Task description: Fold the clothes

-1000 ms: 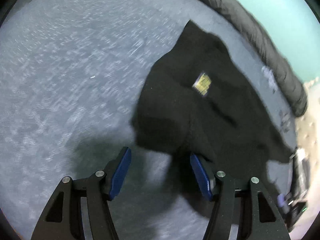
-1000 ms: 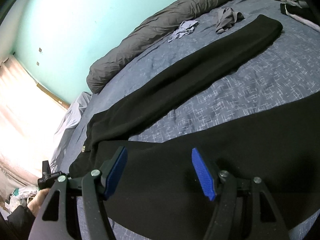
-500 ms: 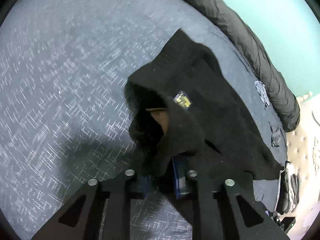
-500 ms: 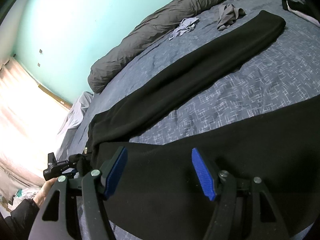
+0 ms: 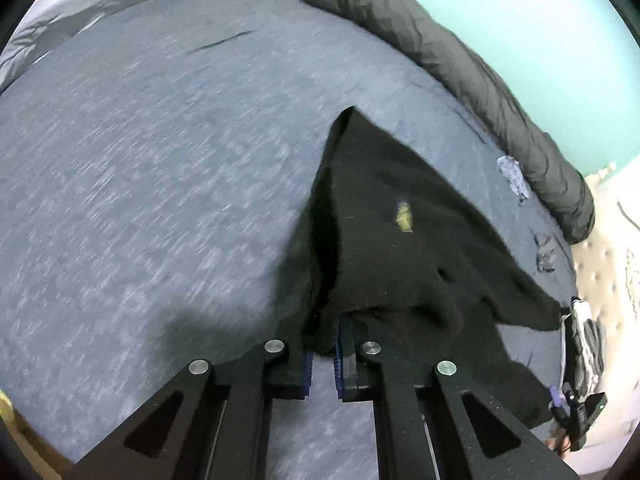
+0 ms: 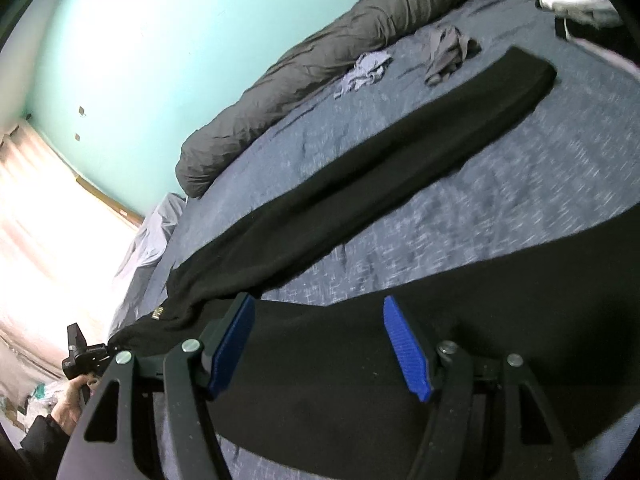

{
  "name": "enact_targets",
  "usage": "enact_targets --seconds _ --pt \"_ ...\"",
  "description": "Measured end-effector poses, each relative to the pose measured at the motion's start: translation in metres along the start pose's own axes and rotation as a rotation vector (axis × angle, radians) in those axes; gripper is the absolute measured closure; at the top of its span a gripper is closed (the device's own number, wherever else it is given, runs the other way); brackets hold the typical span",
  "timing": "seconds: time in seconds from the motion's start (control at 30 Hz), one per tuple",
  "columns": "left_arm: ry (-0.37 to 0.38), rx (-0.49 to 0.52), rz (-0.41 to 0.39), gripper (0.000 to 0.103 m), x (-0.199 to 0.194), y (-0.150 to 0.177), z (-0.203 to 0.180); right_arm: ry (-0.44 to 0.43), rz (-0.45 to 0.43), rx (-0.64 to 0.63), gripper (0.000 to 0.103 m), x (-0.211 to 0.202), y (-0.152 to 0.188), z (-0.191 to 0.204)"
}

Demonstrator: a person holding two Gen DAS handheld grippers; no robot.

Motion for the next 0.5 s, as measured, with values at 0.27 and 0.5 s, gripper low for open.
enact_targets --seconds 0.27,0.5 --pt "-0.005 -0.07 0.039 0.095 0.015 0.023 0.04 0.137 0.102 -0.015 0.035 -0.067 0.011 -0.058" --pt "0.002 -0.072 0.038 0.095 0.023 0.035 0.05 0.326 0.127 0.064 0.027 -0.132 0.03 -0.129"
Point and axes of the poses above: each gripper's, at about its wrist camera, not at the fingertips, and x roughly the way its jaws point, z to its left, y to its underside, the point moved 1 cm from there along x, roughly the way its jaws point, and after that the axes turned 11 degrees about -x, right-handed, at the moved point
